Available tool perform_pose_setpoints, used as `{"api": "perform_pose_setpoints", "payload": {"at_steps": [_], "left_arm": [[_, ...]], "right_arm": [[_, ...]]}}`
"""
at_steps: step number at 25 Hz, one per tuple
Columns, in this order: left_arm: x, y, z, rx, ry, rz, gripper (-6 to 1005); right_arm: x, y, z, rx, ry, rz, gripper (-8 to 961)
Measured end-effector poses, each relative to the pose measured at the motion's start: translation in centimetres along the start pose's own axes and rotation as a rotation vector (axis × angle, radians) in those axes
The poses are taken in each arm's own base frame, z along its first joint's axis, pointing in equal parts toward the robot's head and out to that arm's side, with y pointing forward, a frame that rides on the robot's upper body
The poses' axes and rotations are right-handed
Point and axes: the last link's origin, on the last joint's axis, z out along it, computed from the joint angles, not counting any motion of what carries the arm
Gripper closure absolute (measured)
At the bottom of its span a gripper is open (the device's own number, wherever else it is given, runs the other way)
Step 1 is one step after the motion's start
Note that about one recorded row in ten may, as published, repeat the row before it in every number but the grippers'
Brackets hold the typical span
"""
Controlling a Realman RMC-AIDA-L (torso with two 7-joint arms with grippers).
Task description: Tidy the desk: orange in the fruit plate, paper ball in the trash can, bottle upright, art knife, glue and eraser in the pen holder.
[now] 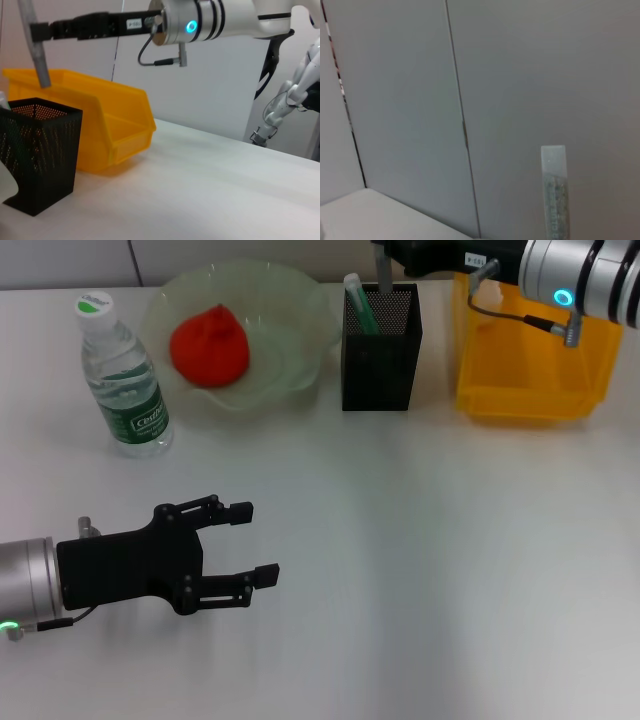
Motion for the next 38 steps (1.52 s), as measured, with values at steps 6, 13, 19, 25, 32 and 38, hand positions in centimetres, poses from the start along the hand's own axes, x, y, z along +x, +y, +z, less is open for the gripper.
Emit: {"api": "perform_pose_setpoints", "payload": {"at_steps": [6,13,19,25,32,38], "left_arm": [[0.3,-0.1,0.0,-0.009,0.0,0.013,155],[0.5,0.0,0.0,-0.02,0.005,0.017,155],[0.6,0.0,-0.1,-0.024,0.012,0.017,155],[0.4,0.2,-0.2,-0.024,0.011,0.013,154],[0.6,0.5,-0.3,-0.042,0.032,0.009,154],[1.5,1.6,0.3,-0.125,0.089,0.009,154]], "right_arm": [[1.1,-0.5,0.2,0.038,0.025,0.009,821],[1.7,-0.2,0.4,0.028,0.044,0.022,822],[2.1,-0.3,0.2,0.03,0.044,0.041,784],[2.3,-0.3,-0.3,0.024,0.022,0.069,606],[0.7,1.1,-3.1,-0.141,-0.135,0.149,355],[1.3,3.6,-9.5,-0.435,-0.279,0.192,209]]}}
